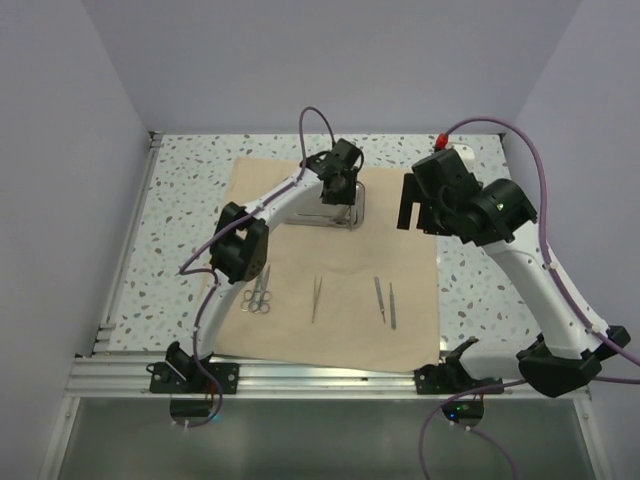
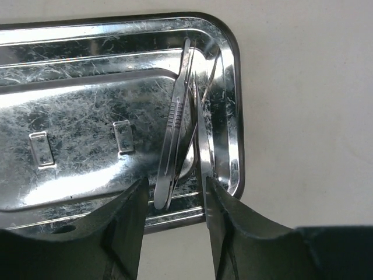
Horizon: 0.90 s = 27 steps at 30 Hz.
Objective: Open and lay out the surgical kit
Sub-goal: Pick up the medical item from the container.
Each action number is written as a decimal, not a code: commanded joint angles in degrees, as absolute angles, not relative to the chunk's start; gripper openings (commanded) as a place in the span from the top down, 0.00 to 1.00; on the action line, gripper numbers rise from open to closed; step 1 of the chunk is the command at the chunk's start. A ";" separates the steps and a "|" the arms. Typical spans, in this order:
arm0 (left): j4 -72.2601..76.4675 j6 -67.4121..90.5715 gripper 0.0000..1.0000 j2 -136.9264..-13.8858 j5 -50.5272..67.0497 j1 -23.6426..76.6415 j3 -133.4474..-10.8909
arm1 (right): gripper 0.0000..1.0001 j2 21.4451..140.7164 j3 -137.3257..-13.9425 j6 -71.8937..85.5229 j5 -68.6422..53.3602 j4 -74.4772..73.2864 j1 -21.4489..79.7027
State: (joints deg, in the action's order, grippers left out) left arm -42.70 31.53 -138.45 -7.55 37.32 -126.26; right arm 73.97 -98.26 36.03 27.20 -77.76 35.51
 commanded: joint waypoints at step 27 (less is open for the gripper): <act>-40.33 34.97 0.64 -142.03 -4.21 40.87 -125.15 | 0.06 75.76 -96.50 32.26 28.74 -75.50 31.56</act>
State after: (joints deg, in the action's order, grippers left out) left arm -39.92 32.80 -140.35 -2.50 40.62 -123.85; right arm 76.55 -96.60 34.11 27.53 -77.03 32.36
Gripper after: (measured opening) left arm 0.372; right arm 0.936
